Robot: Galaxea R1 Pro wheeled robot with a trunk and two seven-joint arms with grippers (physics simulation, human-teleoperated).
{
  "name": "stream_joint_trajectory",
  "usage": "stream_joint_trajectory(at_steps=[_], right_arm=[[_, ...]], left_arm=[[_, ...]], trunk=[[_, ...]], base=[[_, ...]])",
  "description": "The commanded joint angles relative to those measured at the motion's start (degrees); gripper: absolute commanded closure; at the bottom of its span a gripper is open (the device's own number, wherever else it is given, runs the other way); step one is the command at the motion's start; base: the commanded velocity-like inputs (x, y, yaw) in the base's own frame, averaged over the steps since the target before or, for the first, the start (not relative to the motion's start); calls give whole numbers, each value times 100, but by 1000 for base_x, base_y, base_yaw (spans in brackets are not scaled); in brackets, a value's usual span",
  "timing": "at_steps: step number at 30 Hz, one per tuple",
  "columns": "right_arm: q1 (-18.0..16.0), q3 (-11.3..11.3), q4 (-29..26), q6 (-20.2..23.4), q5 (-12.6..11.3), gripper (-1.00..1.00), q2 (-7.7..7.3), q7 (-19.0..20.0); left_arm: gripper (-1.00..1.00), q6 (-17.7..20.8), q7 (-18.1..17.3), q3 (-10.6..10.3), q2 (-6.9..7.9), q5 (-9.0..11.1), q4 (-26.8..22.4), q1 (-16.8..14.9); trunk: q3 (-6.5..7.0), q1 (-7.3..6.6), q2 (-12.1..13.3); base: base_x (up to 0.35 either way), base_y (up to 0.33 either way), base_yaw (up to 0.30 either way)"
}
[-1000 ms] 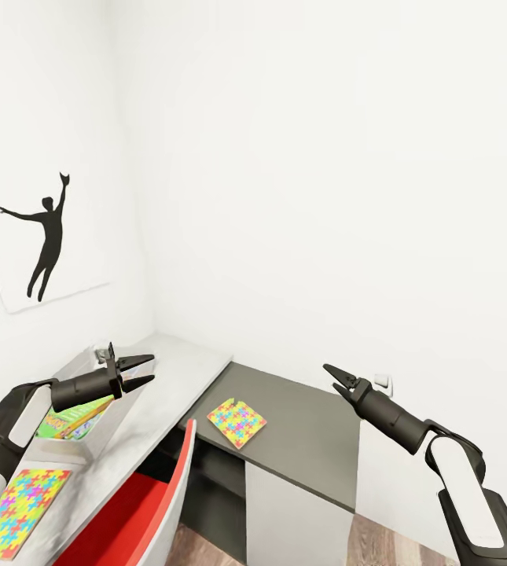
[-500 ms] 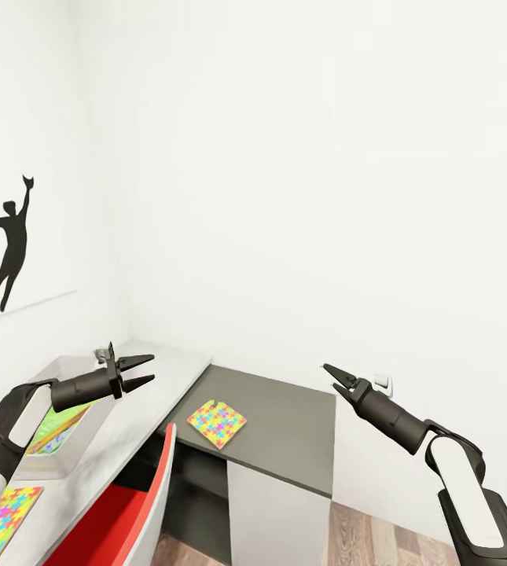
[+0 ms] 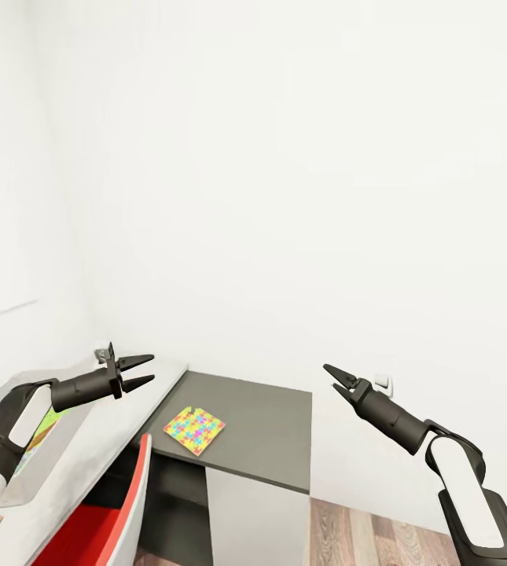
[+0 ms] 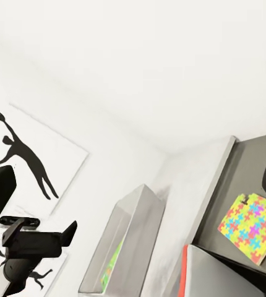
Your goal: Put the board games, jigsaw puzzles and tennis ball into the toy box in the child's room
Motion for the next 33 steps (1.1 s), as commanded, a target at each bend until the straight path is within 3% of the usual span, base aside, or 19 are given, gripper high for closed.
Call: stream_joint_trajectory(at_steps=[1,14,33], right_arm=[[-4,-8,3,29,17,-100,1,28],[-4,-13,-3,29,13,-100,-4,28],[-5,-17,12,29,8,-100,-8,28]], left_arm=[[-100,22,-21,5,1,-11,0,0],[-100,16,-20,5,-1,-19,0,0],[-100,14,-19,5,1,-20,0,0]], trunk=[[3,2,-4],[35,2,-4],[-77,2,-4]], base=[[0,0,-221],[-1,0,-109],[-88,13,-149]])
